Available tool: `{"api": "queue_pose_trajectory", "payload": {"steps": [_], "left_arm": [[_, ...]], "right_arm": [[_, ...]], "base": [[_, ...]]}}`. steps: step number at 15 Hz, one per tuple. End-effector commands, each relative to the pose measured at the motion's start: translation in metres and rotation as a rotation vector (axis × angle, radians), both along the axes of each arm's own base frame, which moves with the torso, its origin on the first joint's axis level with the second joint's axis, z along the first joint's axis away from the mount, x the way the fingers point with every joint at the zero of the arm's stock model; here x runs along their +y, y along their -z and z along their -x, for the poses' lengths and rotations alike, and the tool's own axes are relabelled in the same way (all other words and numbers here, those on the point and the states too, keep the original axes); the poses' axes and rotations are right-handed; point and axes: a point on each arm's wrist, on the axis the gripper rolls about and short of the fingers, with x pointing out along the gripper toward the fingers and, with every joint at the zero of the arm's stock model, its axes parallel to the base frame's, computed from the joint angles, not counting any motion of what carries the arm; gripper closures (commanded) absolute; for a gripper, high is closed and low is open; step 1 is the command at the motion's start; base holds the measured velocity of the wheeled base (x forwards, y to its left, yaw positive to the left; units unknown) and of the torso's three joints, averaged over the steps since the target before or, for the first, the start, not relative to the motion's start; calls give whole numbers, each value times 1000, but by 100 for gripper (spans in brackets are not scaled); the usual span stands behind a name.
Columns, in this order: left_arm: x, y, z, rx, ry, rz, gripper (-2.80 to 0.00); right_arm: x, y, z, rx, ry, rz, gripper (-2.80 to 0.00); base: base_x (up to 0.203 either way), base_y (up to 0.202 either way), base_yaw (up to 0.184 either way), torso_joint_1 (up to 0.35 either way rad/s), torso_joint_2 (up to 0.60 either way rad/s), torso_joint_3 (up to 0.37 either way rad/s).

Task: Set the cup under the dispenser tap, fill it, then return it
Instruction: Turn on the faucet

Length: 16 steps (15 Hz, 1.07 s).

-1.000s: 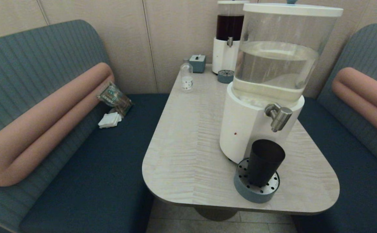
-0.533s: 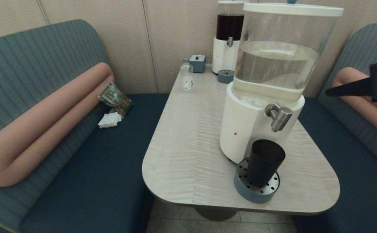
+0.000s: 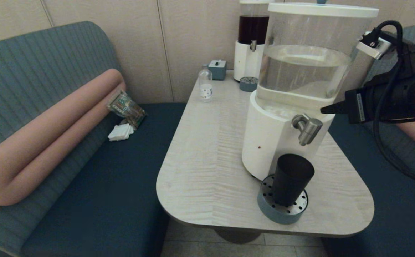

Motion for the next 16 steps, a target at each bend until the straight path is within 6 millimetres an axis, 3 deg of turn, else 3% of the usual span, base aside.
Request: {"api": "queue_pose_trajectory", "payload": {"steps": [1,7,16], "left_arm": [[0,0,0,2,0,-2,0],[0,0,0,2,0,-1,0],[0,0,0,2,0,-1,0]], "right_arm": [[2,3,-2,14,-7,1,0],[4,7,-5,29,-14,7,0],[22,9,-11,31,-70,8,0]], "base": [[0,0,0,0,0,0],[0,0,0,0,0,0],[0,0,0,0,0,0]]}}
